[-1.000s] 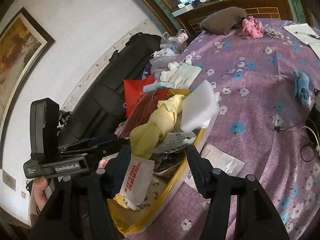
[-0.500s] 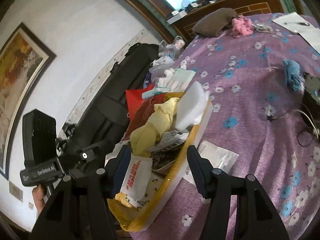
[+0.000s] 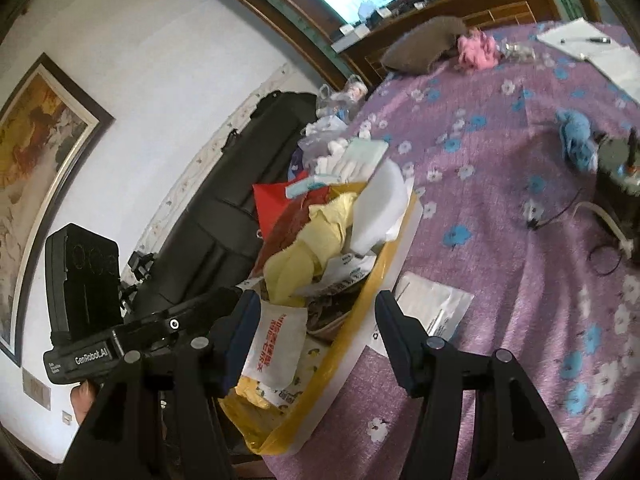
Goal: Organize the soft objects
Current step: 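Move both grippers back toward the blue plush and pink teddy bear, then grasp the blue plush toy with left while right grasps the pink teddy bear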
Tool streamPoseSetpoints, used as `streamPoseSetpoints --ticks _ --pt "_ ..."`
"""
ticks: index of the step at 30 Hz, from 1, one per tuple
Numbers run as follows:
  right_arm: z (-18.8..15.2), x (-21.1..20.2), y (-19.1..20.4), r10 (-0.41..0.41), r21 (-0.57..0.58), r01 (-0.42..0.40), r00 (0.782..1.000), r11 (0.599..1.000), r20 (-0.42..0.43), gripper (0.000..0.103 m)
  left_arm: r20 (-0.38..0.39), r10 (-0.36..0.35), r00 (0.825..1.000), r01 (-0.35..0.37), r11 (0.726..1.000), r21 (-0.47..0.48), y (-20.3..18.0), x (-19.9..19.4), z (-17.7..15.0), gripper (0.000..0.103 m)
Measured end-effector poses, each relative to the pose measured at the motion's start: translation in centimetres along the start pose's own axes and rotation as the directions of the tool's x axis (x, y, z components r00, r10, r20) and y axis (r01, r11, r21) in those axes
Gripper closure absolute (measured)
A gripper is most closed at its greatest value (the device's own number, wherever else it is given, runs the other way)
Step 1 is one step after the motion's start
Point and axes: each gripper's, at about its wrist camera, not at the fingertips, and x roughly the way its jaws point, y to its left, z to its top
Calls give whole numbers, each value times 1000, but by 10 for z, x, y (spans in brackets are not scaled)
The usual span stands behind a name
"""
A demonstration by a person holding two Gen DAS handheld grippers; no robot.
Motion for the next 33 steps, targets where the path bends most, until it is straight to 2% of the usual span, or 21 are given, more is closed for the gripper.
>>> streamPoseSetpoints --ticks 4,9,11,15,19,22,24,30,31,33 --pt "8 -36 -7 -29 -38 31 998 999 52 44 -41 -120 992 121 993 17 -27 7 9 38" --pt "28 -82 -37 -146 -30 151 982 988 122 43 -49 -117 992 122 985 121 -67 30 24 38" --pt "35 -91 -58 -204 -10 208 970 978 135 43 -45 -69 997 75 986 150 -78 49 29 38" --pt "43 -92 -97 -267 22 266 955 964 128 43 -39 29 999 -20 977 210 -97 81 34 38" --pt "43 -97 -135 -339 90 328 923 940 180 43 -16 97 995 -89 963 253 -112 103 35 38" --pt "40 -102 -155 -344 153 318 919 936 193 43 1 157 988 -151 947 285 -122 119 35 38" --pt "39 -106 -162 -381 178 349 904 920 196 43 10 182 983 -176 935 308 -129 130 36 38" --pt "34 -114 -190 -411 295 350 894 889 178 43 12 209 978 -198 905 376 -152 158 36 38" --pt "33 -116 -193 -415 314 348 892 883 181 43 0 206 979 -191 906 377 -154 164 39 38" --pt "32 -118 -199 -426 343 350 887 872 179 43 -42 160 986 -136 929 345 -154 173 49 38"
